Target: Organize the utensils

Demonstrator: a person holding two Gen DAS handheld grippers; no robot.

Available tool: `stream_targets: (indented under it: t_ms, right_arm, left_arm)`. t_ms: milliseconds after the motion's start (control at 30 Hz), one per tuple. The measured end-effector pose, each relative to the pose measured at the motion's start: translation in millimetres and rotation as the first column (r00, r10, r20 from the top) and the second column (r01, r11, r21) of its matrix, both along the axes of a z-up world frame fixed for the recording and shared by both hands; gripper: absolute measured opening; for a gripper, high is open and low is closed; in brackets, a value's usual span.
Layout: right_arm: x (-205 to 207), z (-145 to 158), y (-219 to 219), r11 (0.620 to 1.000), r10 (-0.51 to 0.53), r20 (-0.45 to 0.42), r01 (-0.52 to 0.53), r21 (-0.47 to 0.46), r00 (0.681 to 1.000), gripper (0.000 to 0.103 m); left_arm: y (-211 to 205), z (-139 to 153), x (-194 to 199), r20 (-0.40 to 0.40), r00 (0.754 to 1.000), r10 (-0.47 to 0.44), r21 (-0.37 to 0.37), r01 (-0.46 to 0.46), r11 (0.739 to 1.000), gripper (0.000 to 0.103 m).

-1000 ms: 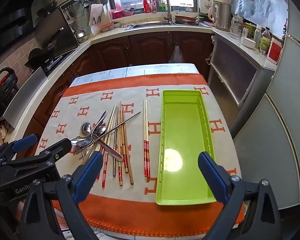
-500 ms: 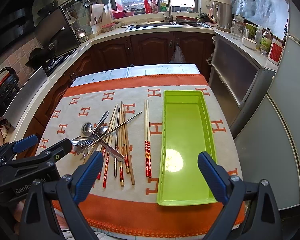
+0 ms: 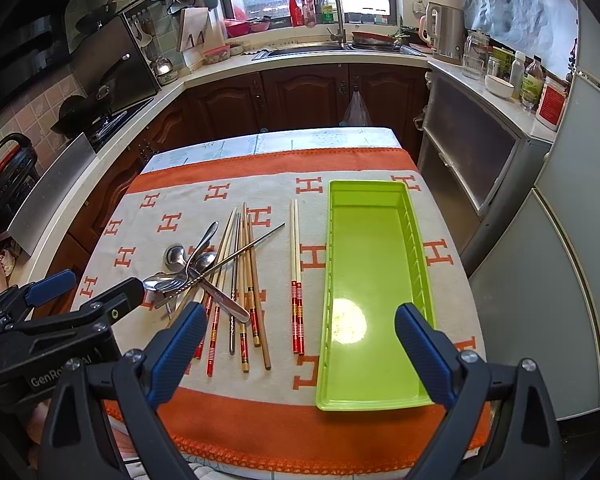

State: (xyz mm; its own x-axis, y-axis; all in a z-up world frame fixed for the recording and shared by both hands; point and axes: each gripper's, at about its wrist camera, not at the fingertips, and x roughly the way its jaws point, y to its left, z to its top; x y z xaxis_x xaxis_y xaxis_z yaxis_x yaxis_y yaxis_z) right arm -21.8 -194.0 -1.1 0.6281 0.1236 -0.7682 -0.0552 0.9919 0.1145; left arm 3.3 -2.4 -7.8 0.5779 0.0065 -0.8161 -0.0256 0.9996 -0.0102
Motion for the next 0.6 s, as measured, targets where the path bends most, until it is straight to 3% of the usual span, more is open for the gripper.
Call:
stream_targets:
  t_ms: [600]
  right_arm:
    - [-1.1,1.1,2.5,1.000,0.004,0.001,-0.004,0.002,1.000,0.090]
  left_arm:
    - [-2.6,3.7,-5.4,0.004,1.000,-0.003,0.030,0.003,1.000,0.092]
